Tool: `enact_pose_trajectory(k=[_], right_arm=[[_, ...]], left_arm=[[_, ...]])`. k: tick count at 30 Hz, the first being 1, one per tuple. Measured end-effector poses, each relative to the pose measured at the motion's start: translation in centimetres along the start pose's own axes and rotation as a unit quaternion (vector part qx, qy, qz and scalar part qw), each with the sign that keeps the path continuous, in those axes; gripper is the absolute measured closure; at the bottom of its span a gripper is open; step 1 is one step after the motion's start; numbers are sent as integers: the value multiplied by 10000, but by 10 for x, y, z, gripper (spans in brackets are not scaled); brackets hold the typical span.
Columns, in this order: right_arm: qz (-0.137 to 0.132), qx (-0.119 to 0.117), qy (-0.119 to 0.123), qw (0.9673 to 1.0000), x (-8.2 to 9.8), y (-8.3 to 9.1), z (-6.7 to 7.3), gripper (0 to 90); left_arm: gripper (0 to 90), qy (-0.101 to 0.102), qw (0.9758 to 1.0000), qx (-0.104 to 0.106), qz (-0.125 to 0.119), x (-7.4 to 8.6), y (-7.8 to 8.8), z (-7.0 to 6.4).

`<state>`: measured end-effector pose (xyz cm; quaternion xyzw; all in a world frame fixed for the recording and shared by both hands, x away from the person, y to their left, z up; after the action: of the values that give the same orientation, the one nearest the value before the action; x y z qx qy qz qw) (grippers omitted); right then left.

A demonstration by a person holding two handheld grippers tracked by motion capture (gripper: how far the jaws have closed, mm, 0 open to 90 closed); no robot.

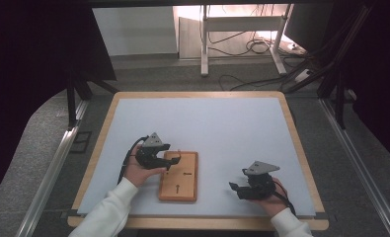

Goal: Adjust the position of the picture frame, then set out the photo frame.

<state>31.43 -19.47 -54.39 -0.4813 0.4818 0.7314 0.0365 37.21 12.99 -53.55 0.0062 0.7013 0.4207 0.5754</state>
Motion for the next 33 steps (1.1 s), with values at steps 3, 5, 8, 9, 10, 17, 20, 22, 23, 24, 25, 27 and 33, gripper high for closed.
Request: enact_pose_trajectory(k=[3,5,8,9,10,17,20,22,23,24,25,27,33], right_arm=[[12,0,-8,10000,0,0,0,278],[27,3,-19,10000,0,-1,0,274],[23,-7,-25,10000,0,-1,1,270],[22,-5,-26,10000,0,-1,1,269],[20,-4,-30,10000,0,-1,1,268],[58,-12,11,10000,0,-4,3,263],[53,-14,19,10000,0,-4,3,262],[44,-16,28,10000,-1,-4,4,260],[34,-24,39,10000,-1,-3,5,260],[23,-35,47,10000,-1,-3,5,259],[15,-43,51,10000,-1,-3,6,259],[0,-47,53,10000,-1,-3,6,259],[26,-42,74,10000,-1,-3,7,257]], left_arm=[[298,-9,10000,-16,14,0,0,0],[297,-10,10000,-24,-13,0,1,1],[297,17,10000,-12,-32,0,1,2],[298,24,10000,-3,-40,0,0,2],[298,33,10000,17,-42,0,0,2],[285,-31,9999,152,-23,-7,-4,5],[282,-63,9997,240,35,-11,-10,8],[280,-70,9994,317,77,-12,-15,10],[281,-74,9994,337,100,-12,-17,12],[285,-80,9993,344,132,-12,-19,12],[296,-101,9993,331,161,-11,-21,13],[336,-158,9991,307,242,-11,-24,13],[563,-310,9986,296,315,-10,-25,12]])
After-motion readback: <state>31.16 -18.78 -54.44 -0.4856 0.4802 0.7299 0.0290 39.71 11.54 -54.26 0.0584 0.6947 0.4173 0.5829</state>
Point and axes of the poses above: each handheld gripper's, and its own axes: y roughly backward along the jaws, x roughly out of its underside, z roughly to its left, the point moved 4 cm from there along -y, roughly forward along the jaws, and after that the axes turned 7 degrees about -y, right-handed, at the moved point
